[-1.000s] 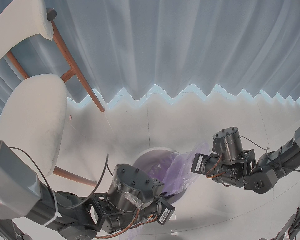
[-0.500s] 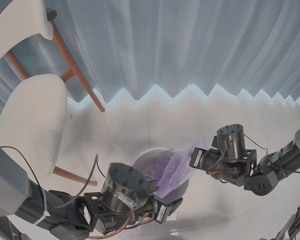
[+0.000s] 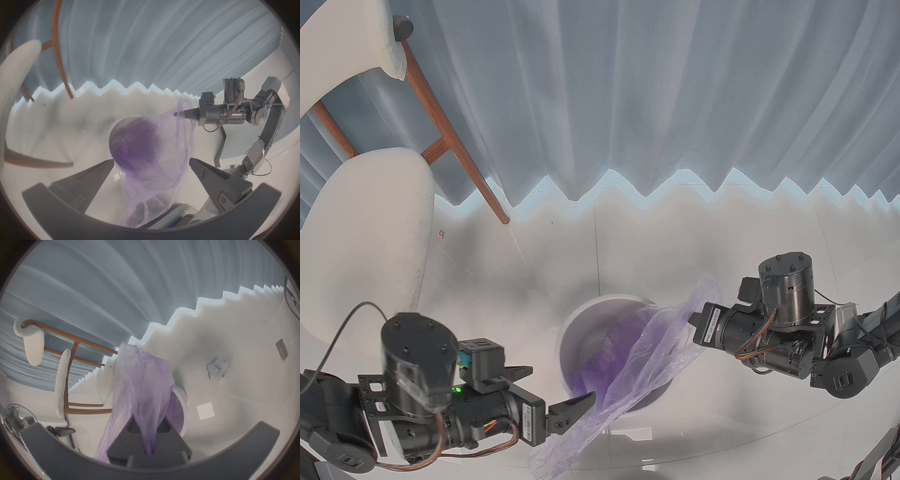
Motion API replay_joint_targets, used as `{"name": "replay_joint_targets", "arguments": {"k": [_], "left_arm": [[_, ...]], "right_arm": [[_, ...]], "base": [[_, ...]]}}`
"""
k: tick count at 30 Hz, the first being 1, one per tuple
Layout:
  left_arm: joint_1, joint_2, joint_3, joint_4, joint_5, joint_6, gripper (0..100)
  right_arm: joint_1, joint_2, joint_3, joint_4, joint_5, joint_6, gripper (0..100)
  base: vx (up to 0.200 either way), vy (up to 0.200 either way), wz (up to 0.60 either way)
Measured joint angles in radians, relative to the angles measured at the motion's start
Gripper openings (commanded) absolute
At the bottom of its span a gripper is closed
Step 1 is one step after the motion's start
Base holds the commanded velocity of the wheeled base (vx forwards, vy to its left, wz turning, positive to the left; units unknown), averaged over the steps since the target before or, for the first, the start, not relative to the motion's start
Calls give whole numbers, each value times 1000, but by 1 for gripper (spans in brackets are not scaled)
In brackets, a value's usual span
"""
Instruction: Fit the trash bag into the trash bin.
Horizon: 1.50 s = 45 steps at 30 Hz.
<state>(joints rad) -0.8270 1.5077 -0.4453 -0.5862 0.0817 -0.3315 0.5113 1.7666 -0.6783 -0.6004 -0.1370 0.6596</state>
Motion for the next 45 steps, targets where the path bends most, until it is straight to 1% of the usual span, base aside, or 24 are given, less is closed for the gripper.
{"name": "replay_joint_targets", "arguments": {"k": [4,8,12,18,21,25,31,36,40,43,45], "left_arm": [[26,-52,55,-15,-10,-95,100],[53,-64,79,-82,-55,-143,100],[71,-64,139,-170,-106,-160,100],[85,-64,317,-326,-262,-159,100],[103,-56,385,-396,-296,-149,100],[127,-26,417,-433,-295,-134,100],[140,38,426,-453,-290,-59,100],[144,110,427,-493,-290,-31,100],[153,199,428,-608,-284,-24,100],[163,292,427,-763,-267,-21,100],[167,345,427,-832,-255,-19,100]], "right_arm": [[-2,-17,11,5,5,6,0],[-4,-22,14,7,7,10,0],[-4,-22,15,8,7,12,0],[-4,-22,13,8,5,39,0],[-4,-24,16,10,3,62,0],[-6,-28,25,10,0,75,0],[-3,-27,26,7,-1,76,0],[-1,-26,25,4,-1,76,0],[-1,-27,29,3,-3,76,0],[-1,-27,30,2,-8,76,0],[-1,-27,31,3,-10,76,0]], "base": [[0,0,0],[0,0,0],[0,0,0],[0,0,0],[0,0,0],[0,0,0],[0,0,0],[0,0,0],[0,0,0],[0,0,0],[0,0,0]]}}
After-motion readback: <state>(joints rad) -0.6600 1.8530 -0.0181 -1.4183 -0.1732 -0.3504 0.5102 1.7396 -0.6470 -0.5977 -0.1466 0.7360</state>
